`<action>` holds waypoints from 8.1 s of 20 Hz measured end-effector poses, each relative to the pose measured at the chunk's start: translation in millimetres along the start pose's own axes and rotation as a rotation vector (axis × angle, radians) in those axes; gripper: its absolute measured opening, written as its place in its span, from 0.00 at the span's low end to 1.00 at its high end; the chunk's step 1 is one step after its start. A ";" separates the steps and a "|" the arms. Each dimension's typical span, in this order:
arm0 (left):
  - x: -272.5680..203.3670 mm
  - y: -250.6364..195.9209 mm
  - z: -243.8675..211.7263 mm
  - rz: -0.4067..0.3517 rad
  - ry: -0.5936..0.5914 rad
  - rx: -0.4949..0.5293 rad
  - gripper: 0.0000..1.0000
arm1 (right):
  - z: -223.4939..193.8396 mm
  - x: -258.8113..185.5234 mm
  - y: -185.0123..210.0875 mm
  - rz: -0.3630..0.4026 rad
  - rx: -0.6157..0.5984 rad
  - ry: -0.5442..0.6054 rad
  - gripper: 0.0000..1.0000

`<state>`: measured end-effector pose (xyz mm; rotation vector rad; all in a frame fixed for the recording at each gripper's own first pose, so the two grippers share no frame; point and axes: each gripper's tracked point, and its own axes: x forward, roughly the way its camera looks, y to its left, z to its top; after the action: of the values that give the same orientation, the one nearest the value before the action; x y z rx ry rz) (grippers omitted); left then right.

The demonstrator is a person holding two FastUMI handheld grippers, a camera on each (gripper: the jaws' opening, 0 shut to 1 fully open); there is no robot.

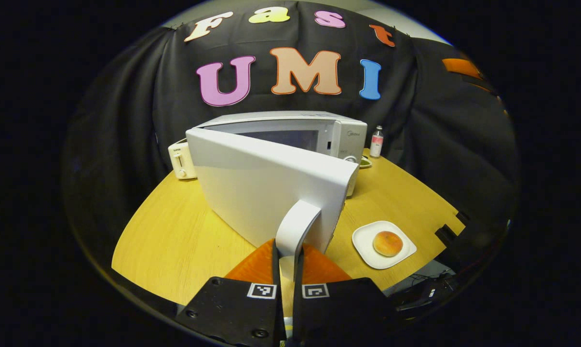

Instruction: Open the microwave oven with the left hand, put the food in, and close the microwave oven.

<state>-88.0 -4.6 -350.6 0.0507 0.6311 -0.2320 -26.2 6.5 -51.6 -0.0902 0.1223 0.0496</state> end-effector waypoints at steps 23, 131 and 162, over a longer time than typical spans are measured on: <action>-73.0 159.8 -38.2 0.169 0.017 -0.236 0.05 | -68.5 12.6 75.6 0.049 -0.029 0.099 0.98; -194.4 228.5 96.0 0.429 -0.248 -0.079 0.98 | -278.7 246.1 336.4 0.016 1.281 0.421 0.71; -190.0 243.2 100.2 0.445 -0.317 -0.098 0.94 | -296.5 275.9 355.1 -0.052 1.035 0.395 0.87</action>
<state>-122.7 258.2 -163.3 0.0570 0.3022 0.2196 192.4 344.3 -409.7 0.9352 0.5243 -0.0885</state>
